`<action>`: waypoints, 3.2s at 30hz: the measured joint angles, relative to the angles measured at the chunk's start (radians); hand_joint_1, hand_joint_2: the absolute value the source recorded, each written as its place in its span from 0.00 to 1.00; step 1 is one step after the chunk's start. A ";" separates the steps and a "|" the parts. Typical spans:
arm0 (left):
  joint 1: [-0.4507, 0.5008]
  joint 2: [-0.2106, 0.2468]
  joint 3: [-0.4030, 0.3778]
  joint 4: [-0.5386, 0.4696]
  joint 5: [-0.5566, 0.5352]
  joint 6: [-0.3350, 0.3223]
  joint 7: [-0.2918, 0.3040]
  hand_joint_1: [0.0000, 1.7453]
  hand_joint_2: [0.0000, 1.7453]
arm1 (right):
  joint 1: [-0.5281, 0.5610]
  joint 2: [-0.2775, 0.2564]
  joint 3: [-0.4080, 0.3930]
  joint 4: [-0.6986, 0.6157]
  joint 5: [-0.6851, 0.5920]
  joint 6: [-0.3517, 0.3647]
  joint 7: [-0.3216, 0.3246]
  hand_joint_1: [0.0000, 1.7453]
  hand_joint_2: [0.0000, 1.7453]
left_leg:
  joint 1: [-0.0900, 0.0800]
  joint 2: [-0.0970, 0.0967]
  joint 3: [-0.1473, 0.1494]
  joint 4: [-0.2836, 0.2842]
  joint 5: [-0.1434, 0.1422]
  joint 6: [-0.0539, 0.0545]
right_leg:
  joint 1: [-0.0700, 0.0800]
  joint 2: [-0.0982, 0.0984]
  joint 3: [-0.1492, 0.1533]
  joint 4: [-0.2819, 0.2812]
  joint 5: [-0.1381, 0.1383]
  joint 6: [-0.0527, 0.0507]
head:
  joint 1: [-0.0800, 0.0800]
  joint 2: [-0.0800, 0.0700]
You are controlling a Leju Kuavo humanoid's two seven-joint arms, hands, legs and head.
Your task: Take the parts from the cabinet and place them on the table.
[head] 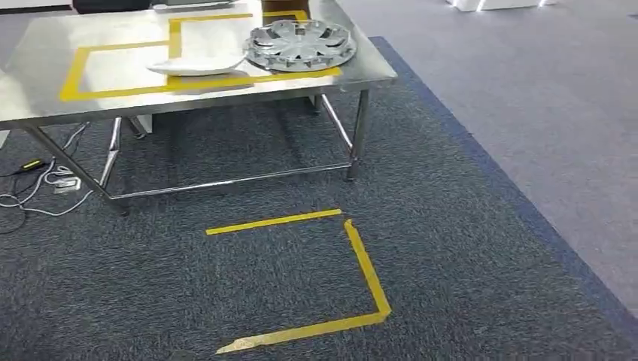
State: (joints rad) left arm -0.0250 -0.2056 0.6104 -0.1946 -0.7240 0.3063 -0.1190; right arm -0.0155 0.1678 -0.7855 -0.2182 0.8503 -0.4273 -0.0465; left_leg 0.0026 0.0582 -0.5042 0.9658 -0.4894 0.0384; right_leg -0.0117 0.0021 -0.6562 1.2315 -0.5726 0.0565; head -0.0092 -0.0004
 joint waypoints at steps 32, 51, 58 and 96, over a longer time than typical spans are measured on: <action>0.001 0.027 0.061 0.000 0.034 -0.017 -0.021 0.00 0.00 | -0.005 0.028 0.016 0.008 0.095 0.087 0.058 0.00 0.00 | 0.005 0.007 -0.012 0.010 0.007 -0.006 | -0.005 -0.016 0.049 -0.111 0.053 0.004 | 0.008 0.000; 0.012 0.019 0.097 0.000 0.014 -0.048 0.025 0.00 0.00 | -0.013 0.018 0.196 0.016 0.354 0.194 0.014 0.00 0.00 | 0.007 -0.137 -0.014 0.037 -0.011 -0.027 | 0.009 0.102 0.088 -0.232 0.107 -0.043 | -0.002 0.000; 0.015 0.021 0.109 0.000 0.015 -0.053 0.054 0.00 0.00 | -0.012 0.014 0.265 0.019 0.412 0.219 0.012 0.00 0.00 | 0.006 -0.053 -0.016 0.016 0.007 -0.005 | 0.006 0.009 -0.029 -0.018 -0.015 -0.009 | 0.011 0.000; 0.018 0.040 0.146 -0.001 -0.076 -0.037 0.082 0.00 0.00 | -0.024 0.032 0.309 0.024 0.364 0.222 0.018 0.00 0.00 | -0.003 0.027 -0.015 0.030 -0.011 -0.037 | -0.005 -0.081 0.101 -0.229 0.084 -0.017 | 0.008 0.000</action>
State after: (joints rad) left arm -0.0067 -0.1652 0.7561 -0.1953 -0.8004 0.2689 -0.0366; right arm -0.0397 0.1995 -0.4765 -0.1938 1.2146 -0.2049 -0.0286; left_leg -0.0007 0.0852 -0.5192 0.9962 -0.5006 0.0012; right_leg -0.0170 -0.0785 -0.5555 1.0025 -0.4889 0.0400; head -0.0012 -0.0004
